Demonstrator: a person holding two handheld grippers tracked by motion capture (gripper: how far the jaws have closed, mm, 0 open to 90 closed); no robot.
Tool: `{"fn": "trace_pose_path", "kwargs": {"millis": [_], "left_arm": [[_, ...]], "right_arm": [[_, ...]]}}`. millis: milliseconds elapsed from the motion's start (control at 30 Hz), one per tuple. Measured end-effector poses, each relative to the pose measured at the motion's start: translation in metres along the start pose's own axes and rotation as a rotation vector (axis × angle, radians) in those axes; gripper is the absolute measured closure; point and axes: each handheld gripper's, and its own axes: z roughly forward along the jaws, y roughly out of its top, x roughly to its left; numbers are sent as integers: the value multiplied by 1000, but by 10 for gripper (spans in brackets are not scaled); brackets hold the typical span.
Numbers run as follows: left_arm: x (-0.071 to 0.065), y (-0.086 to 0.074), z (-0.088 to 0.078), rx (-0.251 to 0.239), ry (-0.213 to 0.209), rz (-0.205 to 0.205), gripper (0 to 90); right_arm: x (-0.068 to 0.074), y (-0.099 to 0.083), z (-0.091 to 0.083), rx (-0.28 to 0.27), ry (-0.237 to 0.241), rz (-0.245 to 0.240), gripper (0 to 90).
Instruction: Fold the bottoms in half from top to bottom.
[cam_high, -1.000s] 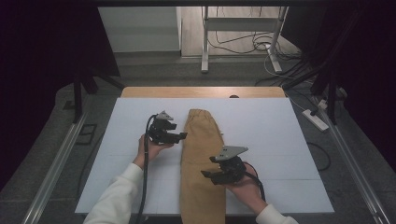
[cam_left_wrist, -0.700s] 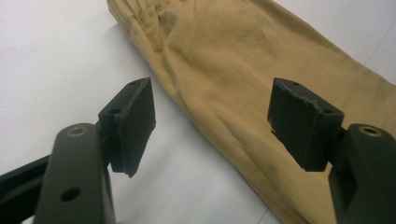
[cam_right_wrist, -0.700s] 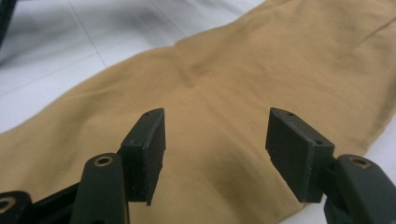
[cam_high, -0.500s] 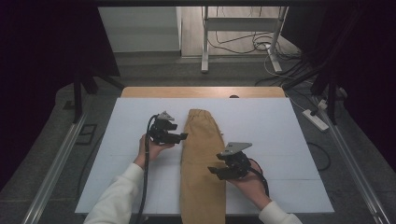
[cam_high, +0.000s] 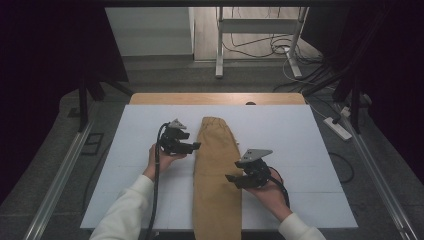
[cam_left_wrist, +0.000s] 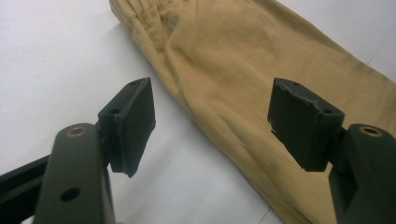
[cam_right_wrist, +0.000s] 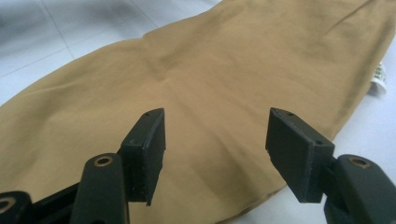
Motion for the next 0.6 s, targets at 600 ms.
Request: {"fn": "trace_pose_path", "kwargs": {"millis": [600], "left_arm": [[2, -1, 4, 16, 3, -4, 312]], "right_arm": [[-28, 13, 19, 13, -32, 54, 378]]}}
